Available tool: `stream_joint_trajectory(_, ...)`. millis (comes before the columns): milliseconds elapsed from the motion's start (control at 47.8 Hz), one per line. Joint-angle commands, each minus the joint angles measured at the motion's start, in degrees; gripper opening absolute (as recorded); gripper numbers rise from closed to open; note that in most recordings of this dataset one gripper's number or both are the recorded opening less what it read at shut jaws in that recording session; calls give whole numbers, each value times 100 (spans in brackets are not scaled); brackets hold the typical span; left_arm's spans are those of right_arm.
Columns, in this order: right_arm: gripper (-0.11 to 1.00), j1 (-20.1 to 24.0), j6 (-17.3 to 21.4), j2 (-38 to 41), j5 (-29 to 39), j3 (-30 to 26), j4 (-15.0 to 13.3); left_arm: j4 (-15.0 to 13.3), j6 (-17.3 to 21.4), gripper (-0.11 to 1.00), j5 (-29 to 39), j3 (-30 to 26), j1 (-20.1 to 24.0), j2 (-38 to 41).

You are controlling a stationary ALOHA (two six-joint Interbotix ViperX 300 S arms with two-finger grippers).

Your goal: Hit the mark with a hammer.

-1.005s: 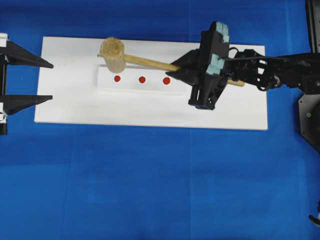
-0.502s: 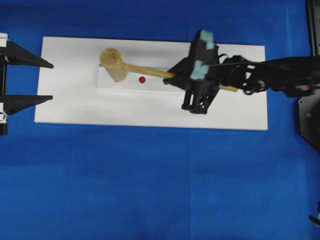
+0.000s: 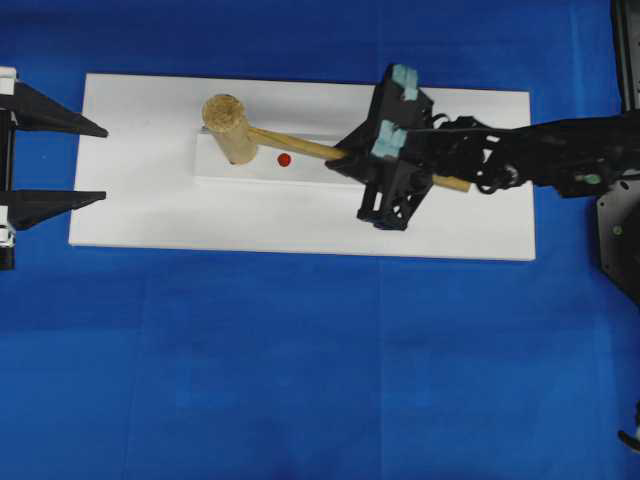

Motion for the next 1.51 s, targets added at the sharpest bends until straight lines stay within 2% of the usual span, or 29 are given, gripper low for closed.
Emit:
stream_joint_trajectory(0, 2, 44, -9, -545, -79, 35, -53, -9, 0, 77, -44, -53, 18, 53)
stream_joint_trajectory(188, 2, 70, 0, -1389, -141, 624, -70, 0, 0, 77, -44, -53, 18, 53)
stream_joint_trajectory(377, 2, 79, 79, -1758, -308, 967, -62, -9, 0, 76, -53, -62, 18, 53)
stream_joint_trajectory(691, 2, 79, 88, -1433, -299, 914, -53, -9, -9, 76, -44, -53, 26, 53)
stream_joint_trajectory(942, 2, 88, 193, -844, -105, 1055, 141, -9, -9, 76, -53, -53, 26, 53)
stream_joint_trajectory(1319, 2, 97, 176, -932, -176, 1020, 132, -9, -9, 76, -44, -53, 26, 53)
stream_joint_trajectory(1486, 2, 158, 105, -1556, -211, 1151, 114, -9, -9, 76, -53, -53, 18, 44)
